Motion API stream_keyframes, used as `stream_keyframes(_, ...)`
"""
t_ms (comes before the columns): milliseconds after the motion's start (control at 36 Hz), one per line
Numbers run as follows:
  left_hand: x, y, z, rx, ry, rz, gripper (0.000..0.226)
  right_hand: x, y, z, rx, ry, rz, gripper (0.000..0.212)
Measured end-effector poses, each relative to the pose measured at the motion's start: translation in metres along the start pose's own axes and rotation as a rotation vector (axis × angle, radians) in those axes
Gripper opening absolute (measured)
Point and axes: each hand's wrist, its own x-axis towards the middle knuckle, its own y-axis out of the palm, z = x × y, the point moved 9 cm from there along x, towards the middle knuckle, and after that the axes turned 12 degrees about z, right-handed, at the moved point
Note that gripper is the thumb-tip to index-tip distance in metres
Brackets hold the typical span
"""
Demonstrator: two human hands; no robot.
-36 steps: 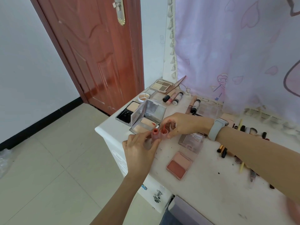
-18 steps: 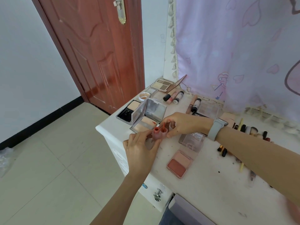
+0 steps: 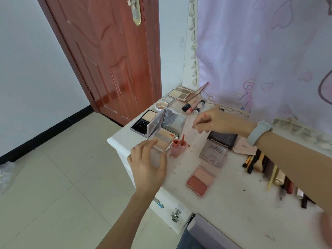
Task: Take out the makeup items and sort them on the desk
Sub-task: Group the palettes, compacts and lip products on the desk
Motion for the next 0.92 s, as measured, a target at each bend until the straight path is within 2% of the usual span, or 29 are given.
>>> stream_keyframes(83,0.003,-0.011,0.020,0.022,-0.098,-0.062,0.036,0.005,-0.023,-0.006,-0.229,0.017,-0.219,0.015)
stream_keyframes(167,0.002,-0.010,0.038,0.088,-0.197,-0.053,0.041,0.019,-0.031,-0.006,-0.462,-0.025,-0.324,0.024)
stream_keyframes(278,-0.004,-0.002,0.053,0.128,-0.278,-0.014,0.055,0.043,-0.028,0.005,-0.744,-0.065,-0.335,0.034)
stream_keyframes(361,-0.005,0.004,0.058,0.139,-0.303,0.013,0.062,0.062,-0.024,0.006,-0.929,0.018,-0.247,0.046)
stream_keyframes(444,-0.004,0.009,0.061,0.153,-0.307,0.057,0.066,0.072,-0.020,0.004,-1.071,0.003,-0.231,0.041)
stream_keyframes(556,-0.002,0.010,0.062,0.176,-0.310,0.092,0.068,0.077,-0.017,-0.008,-1.109,0.027,-0.205,0.040)
stream_keyframes(667,-0.002,0.011,0.061,0.186,-0.314,0.100,0.069,0.074,-0.022,-0.014,-1.020,0.100,-0.189,0.026)
stream_keyframes(833,-0.003,0.011,0.063,0.189,-0.325,0.091,0.069,0.070,-0.019,-0.016,-0.997,0.153,-0.173,0.032)
stream_keyframes(917,-0.003,0.011,0.063,0.189,-0.331,0.099,0.070,0.068,-0.021,-0.016,-0.986,0.183,-0.199,0.027)
